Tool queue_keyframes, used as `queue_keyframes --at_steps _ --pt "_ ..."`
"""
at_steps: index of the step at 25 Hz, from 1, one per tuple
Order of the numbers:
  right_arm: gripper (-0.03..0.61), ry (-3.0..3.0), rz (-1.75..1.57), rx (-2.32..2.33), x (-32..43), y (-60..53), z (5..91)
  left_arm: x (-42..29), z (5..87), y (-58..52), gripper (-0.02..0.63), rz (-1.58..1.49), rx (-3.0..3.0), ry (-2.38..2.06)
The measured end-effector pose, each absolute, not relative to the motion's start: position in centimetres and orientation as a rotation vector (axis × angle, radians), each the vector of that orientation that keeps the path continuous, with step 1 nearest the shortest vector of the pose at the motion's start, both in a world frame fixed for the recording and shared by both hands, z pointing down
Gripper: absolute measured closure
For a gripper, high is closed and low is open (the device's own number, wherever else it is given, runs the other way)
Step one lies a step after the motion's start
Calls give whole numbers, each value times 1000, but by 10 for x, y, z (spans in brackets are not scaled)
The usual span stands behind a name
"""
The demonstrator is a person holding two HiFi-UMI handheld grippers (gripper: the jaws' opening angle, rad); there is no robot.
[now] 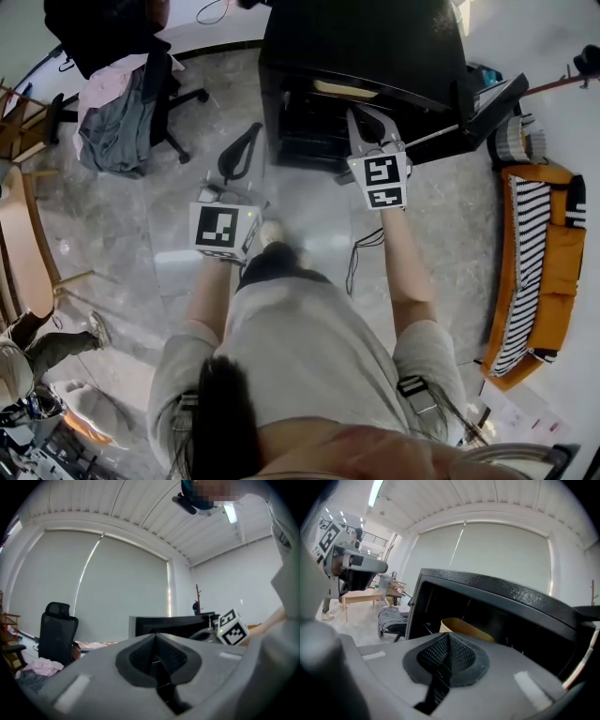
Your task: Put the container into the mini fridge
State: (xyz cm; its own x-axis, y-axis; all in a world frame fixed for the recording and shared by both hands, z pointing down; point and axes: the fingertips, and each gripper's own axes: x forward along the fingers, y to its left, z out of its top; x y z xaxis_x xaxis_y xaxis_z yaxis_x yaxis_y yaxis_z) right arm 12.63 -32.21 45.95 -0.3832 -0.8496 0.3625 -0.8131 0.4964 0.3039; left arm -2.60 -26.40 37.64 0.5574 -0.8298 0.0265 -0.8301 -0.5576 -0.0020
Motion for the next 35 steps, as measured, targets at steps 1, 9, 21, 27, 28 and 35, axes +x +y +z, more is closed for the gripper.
queue_keyframes --at_steps 1,9,21,27,28,35 --pt "581 -2281 -99 1382 127 -318 456 -24 375 -262 612 38 2769 -1465" --pt "581 -2323 -72 1477 139 -277 430 1 366 -246 612 45 2827 -1403" --pt "581 -2427 -50 1583 152 -214 392 31 354 -212 612 48 2893 -1326" --pt "581 -2469 -62 1620 158 -184 374 42 345 -193 612 35 2917 -1310" --pt "581 -2475 -64 1627 159 -180 371 43 344 -191 612 33 2922 -1307" --pt "581 -2496 -82 1655 164 -154 358 52 336 -171 612 20 2943 -1297"
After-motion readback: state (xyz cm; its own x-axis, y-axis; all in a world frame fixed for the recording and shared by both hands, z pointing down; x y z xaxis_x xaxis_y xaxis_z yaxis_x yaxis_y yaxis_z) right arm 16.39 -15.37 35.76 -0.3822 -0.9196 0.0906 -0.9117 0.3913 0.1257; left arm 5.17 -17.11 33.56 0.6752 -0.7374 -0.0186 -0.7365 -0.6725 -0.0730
